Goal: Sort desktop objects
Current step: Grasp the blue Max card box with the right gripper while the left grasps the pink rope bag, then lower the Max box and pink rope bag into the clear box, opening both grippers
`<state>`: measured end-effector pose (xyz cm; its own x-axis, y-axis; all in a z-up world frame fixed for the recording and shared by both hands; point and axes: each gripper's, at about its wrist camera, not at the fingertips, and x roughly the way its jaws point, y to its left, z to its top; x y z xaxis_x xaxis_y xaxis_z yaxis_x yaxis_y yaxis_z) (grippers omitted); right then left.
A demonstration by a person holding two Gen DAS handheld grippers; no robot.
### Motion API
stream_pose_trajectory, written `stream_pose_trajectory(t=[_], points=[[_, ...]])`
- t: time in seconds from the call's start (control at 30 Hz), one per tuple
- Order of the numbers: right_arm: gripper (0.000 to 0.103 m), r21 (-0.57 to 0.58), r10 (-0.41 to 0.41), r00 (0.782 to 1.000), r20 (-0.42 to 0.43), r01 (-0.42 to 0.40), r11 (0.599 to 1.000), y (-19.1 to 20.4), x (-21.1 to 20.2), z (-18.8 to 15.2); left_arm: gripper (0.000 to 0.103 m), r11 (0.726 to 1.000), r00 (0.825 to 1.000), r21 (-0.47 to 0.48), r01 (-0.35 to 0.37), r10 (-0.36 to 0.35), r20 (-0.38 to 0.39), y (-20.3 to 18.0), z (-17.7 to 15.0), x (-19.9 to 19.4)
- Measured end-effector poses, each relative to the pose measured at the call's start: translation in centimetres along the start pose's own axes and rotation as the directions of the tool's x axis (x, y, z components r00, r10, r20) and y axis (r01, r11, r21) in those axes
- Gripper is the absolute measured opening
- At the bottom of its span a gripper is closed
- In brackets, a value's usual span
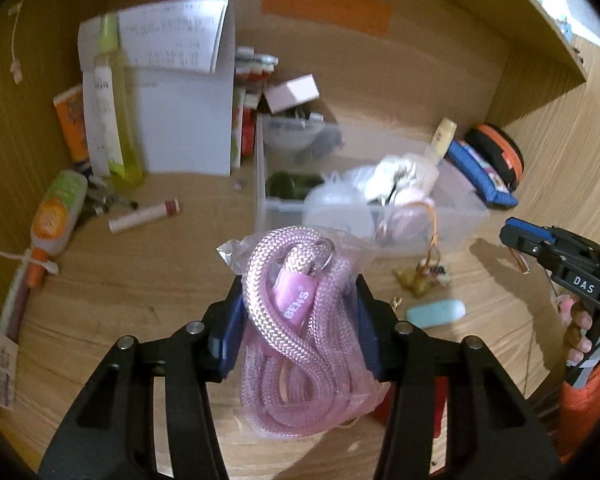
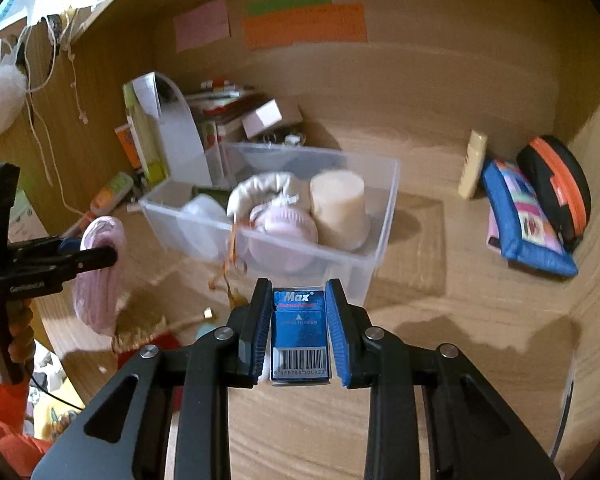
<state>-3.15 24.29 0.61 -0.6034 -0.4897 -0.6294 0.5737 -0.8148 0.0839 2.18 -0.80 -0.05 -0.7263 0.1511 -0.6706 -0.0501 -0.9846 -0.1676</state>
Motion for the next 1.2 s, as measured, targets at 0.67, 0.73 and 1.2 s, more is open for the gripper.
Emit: stream_pose_trajectory(t=[0.67,0.73,1.2], points=[[0.025,0.01,0.012,0.998,0.056,-0.012,1.0,-1.1,1.4,4.9,0.049,0.999,0.993,-0.017,-0.034,0.036,0.109,1.8,7.2,0.6],[0.025,0.014,0.014,0.999,0.05,-0.015,1.0,-1.4,2.0,5.3,0.049,0.999,0.994,-0.024,-0.022,0.024,0.103,1.8,7.9,0.9],[0.025,0.06,0.006,1.0,-0.029,-0.004,0.998,-3.0,6.4,5.5,0.049,0.998,0.997,0.064,-0.007,0.002,0.081,-1.1,10.9,5.0]])
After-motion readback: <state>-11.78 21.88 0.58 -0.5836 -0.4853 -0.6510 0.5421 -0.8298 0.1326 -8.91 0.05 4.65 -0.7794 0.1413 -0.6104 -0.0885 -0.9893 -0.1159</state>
